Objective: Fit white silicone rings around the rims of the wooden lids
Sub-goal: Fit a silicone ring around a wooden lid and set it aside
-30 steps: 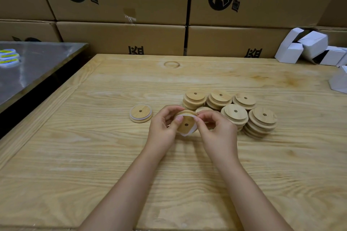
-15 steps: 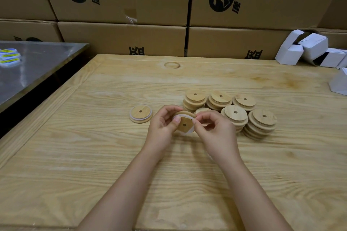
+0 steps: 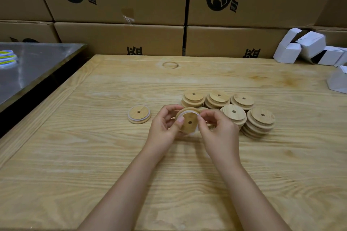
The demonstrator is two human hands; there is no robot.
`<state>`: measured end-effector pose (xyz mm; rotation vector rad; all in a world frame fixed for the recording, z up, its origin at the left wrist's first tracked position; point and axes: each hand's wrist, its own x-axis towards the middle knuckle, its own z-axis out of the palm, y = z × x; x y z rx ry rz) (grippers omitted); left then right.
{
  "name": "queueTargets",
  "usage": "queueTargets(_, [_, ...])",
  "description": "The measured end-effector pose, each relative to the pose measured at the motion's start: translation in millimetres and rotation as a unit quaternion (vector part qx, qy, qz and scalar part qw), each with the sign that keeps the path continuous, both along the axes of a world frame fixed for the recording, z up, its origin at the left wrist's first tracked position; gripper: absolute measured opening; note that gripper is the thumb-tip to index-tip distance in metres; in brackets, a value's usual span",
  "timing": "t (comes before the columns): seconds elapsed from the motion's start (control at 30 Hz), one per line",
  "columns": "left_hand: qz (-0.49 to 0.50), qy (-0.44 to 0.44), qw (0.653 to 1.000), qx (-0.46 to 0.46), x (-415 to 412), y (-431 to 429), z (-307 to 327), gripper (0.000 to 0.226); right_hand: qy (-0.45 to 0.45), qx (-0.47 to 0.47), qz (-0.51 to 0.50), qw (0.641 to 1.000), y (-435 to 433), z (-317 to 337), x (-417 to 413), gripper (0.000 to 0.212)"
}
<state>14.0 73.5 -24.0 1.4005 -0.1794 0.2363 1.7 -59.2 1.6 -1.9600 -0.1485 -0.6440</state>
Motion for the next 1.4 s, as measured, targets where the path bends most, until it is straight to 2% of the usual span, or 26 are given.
queueTargets(0.07, [0.003,-0.002,0.999,0.042,0.1,-0.5,-0.9,0.029,0.009,0.003,0.002,1.000,-1.0,-0.3,1.1,0.013])
queueTargets(0.2, [0.027,-0.007,0.999,0.041,2.1,0.1,-0.8,0.036,0.016,-0.001,0.026,1.000,-0.2,-1.2,0.7,0.007])
queueTargets(0.37, [0.022,-0.002,0.999,0.023,3.1,1.2,-0.8,0.036,0.079,0.078,0.062,0.992,-2.4,0.8,1.9,0.025])
queueTargets(0.57, [0.009,0.012,1.000,-0.006,3.1,2.8,-1.5,0.035,0.098,0.094,0.071,0.988,-4.2,1.8,2.6,0.029])
queueTargets(0.7, [-0.007,0.007,1.000,0.022,0.8,6.0,-0.4,0.022,0.071,0.039,0.061,0.995,-4.2,1.6,2.0,0.030])
queueTargets(0.87, [0.032,-0.044,0.993,0.108,-1.1,5.7,1.6,0.021,0.030,-0.053,0.060,0.996,-0.6,0.4,0.8,0.011])
queueTargets(1.07, [0.013,0.018,0.998,-0.059,-3.2,0.1,3.5,0.016,-0.017,-0.095,0.018,0.995,1.9,-0.7,-0.7,0.007])
queueTargets(1.2, [0.005,0.014,0.999,-0.052,-1.6,2.9,1.3,0.019,0.013,-0.052,0.021,0.998,2.4,-3.0,-0.9,0.004])
queueTargets(1.4, [0.011,0.018,0.997,-0.069,1.3,3.1,0.8,0.023,0.054,0.041,0.049,0.996,1.8,-2.3,1.0,0.020])
